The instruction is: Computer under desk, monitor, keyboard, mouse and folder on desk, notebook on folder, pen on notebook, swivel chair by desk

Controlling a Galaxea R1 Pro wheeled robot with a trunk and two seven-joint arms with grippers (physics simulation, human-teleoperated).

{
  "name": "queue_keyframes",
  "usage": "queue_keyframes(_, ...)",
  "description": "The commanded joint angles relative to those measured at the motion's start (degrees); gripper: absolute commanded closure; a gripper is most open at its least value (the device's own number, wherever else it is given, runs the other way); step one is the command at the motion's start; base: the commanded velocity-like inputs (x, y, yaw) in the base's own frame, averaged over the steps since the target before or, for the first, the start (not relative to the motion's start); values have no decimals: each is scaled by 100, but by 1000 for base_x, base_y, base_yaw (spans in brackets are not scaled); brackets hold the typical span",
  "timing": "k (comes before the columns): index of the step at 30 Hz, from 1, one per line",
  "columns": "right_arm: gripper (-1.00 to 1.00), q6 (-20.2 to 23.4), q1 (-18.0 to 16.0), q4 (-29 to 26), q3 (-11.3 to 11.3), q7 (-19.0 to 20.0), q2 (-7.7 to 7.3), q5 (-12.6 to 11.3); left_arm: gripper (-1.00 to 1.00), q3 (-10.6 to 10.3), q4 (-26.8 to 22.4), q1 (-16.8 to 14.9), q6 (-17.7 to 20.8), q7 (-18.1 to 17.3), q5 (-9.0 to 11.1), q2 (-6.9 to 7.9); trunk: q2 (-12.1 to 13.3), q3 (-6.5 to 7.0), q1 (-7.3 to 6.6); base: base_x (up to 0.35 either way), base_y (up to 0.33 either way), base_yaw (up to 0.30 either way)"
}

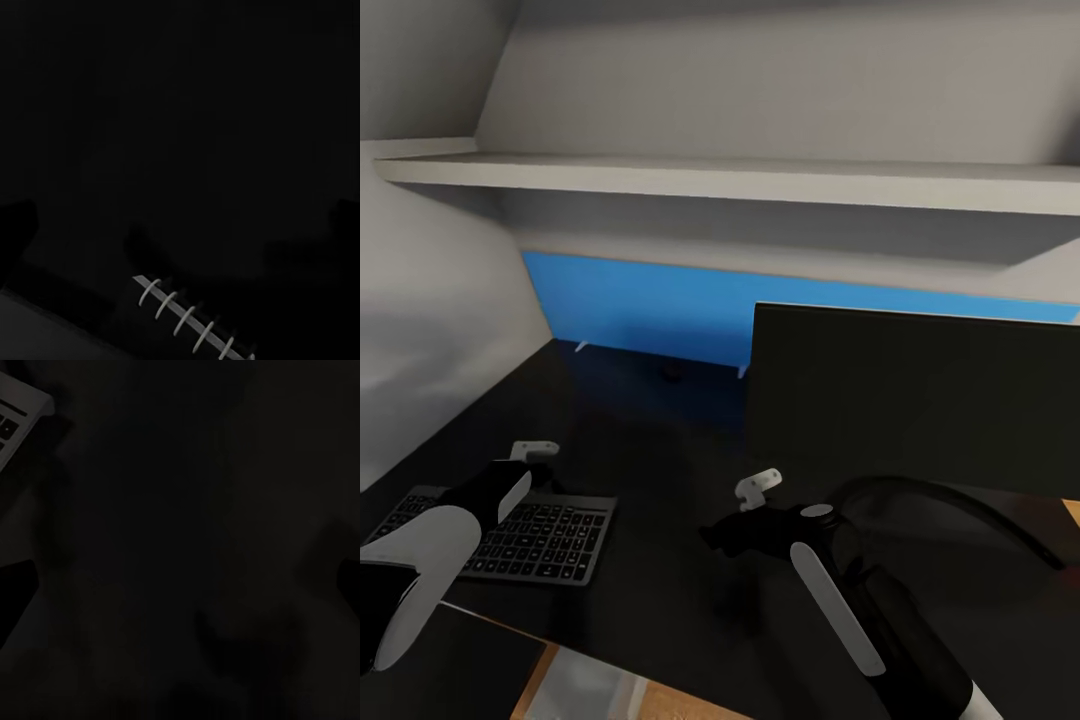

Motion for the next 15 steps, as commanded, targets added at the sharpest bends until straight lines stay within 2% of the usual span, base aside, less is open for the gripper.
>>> queue_keyframes(1,-100,16,-6,-5,9,-60,-3,-57,-100,-49,-7,1,39,29,56,5,-3,-15,0,0,0,0)
queue_keyframes(15,-100,16,-5,-5,-9,-60,-9,-58,-100,-14,-3,19,42,17,60,14,-3,-109,0,0,0,0)
